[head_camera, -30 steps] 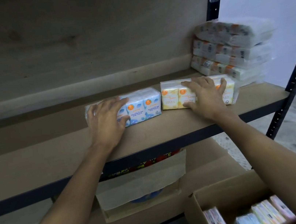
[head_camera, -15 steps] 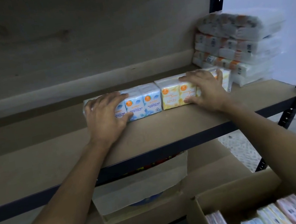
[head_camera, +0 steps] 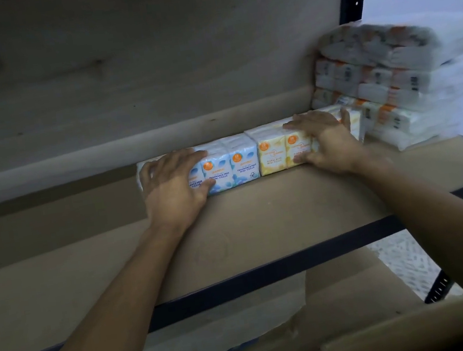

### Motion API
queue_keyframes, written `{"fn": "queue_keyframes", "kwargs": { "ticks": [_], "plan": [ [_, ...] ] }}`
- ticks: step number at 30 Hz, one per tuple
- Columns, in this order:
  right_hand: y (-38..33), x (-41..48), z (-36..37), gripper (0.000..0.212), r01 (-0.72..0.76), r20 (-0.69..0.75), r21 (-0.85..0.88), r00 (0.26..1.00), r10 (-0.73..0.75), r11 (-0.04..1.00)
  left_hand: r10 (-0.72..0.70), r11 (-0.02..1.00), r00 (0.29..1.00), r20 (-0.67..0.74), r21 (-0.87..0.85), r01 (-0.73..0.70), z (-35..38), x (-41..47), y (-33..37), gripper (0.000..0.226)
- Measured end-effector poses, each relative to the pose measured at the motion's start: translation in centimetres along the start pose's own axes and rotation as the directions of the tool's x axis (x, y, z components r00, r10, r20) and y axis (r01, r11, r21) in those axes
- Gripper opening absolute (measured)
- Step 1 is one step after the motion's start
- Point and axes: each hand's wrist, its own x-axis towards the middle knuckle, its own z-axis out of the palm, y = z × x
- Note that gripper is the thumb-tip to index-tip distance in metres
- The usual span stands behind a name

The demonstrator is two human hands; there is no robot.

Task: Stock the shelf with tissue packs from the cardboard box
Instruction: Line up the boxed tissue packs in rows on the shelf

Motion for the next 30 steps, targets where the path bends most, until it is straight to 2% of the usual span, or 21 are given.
{"fn": "queue_keyframes", "kwargs": {
  "ticks": [4, 12, 23, 30],
  "plan": [
    [1.2, 1.9, 1.0, 0.07, -0.014, 0.005, 0.041, 1.0, 0.014, 0.999, 0.003, 1.0, 1.0, 0.013, -0.007, -0.003, 1.8, 1.7, -0.5, 0.053],
    [2.9, 5.8, 2.5, 0.07, 0.017, -0.006, -0.026, 1.0, -0.017, 1.0, 0.053, 0.998, 0.997, 0.047, 0.041, -0.055, 4.0, 5.5, -1.0, 0.053],
    [4.2, 9.3, 4.0, 0.071, 0.016, 0.009, -0.025, 1.0, -0.016, 1.0, 0.015, 0.994, 0.999, 0.053, 0.108, -0.021, 6.8, 8.1, -1.5, 0.054],
    [4.7, 10.7, 4.7, 0.071, 0.005, -0.009, -0.023, 1.0, -0.005, 1.0, 0.025, 0.996, 0.999, 0.043, 0.083, -0.028, 8.2, 9.7, -2.3, 0.052]
  ]
}}
